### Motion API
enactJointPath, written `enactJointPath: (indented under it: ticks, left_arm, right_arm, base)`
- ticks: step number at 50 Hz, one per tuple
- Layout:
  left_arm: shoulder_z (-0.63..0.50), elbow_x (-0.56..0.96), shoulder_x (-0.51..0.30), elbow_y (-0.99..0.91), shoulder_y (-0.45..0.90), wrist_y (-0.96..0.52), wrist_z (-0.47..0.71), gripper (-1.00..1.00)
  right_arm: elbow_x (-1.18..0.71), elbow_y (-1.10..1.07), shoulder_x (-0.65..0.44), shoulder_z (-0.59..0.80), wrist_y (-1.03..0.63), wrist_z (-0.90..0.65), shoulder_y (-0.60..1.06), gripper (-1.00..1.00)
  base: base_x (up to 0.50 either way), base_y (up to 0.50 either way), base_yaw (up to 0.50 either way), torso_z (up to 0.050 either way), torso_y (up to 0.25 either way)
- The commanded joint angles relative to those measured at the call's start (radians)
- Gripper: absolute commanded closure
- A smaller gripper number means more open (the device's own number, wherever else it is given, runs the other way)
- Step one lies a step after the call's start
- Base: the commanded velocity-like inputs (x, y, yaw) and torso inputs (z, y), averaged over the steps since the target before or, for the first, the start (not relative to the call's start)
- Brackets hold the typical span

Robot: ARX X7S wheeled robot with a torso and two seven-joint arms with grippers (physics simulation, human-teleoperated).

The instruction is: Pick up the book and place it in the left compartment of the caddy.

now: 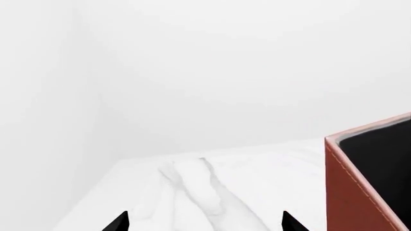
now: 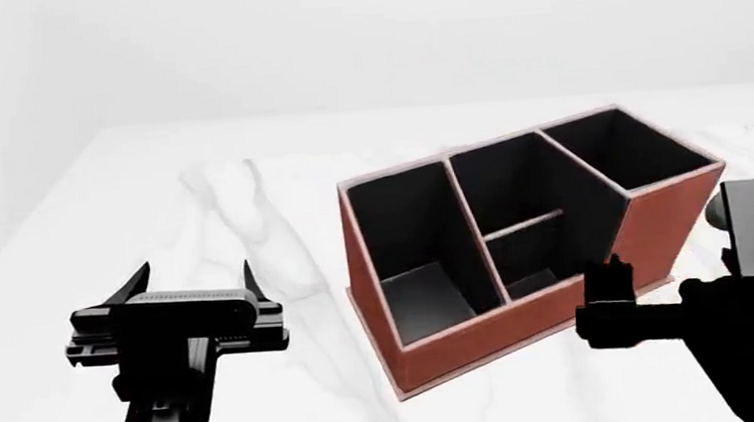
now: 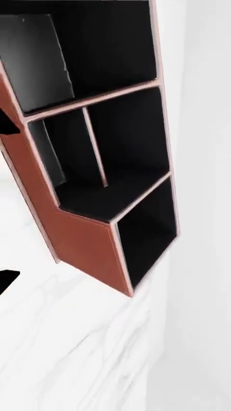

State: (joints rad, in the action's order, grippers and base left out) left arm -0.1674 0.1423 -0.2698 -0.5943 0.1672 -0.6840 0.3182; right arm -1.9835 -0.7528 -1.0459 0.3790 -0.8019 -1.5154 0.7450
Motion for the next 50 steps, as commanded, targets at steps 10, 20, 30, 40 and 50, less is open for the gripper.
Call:
enactJointPath:
  ticks: [10, 20, 30, 40, 50]
  left_arm:
    - [0.025, 0.004, 0.013, -0.017, -0.001, -0.004, -0.024, -1.0]
    - [0.022, 0.007, 0.012, -0.011, -0.003, 0.003, -0.02, -1.0]
    - [0.015, 0.009, 0.011, -0.001, 0.0, 0.01, -0.016, -1.0]
    - [0.017, 0.013, 0.007, -0.011, -0.007, 0.007, -0.009, -1.0]
    - [0.02, 0.019, 0.005, -0.007, -0.013, 0.017, -0.005, -1.0]
  right_arm:
    - [-0.053, -0.064, -0.294, 0.051, 0.384, 0.025, -0.269, -1.0]
    - [-0.009, -0.057, -0.331, 0.076, 0.543, 0.046, -0.44, -1.0]
    - [0.02, -0.098, -0.423, 0.107, 0.697, 0.063, -0.591, -1.0]
    - [0.007, -0.161, -0.436, 0.114, 0.689, 0.017, -0.602, -1.0]
    - [0.009, -0.144, -0.386, 0.143, 0.661, 0.031, -0.617, -1.0]
  base:
    - [0.0, 0.0, 0.0, 0.0, 0.0]
    - [0.0, 0.0, 0.0, 0.0, 0.0]
    - [0.0, 0.0, 0.0, 0.0, 0.0]
    - [0.0, 0.0, 0.0, 0.0, 0.0]
    - [0.0, 0.0, 0.0, 0.0, 0.0]
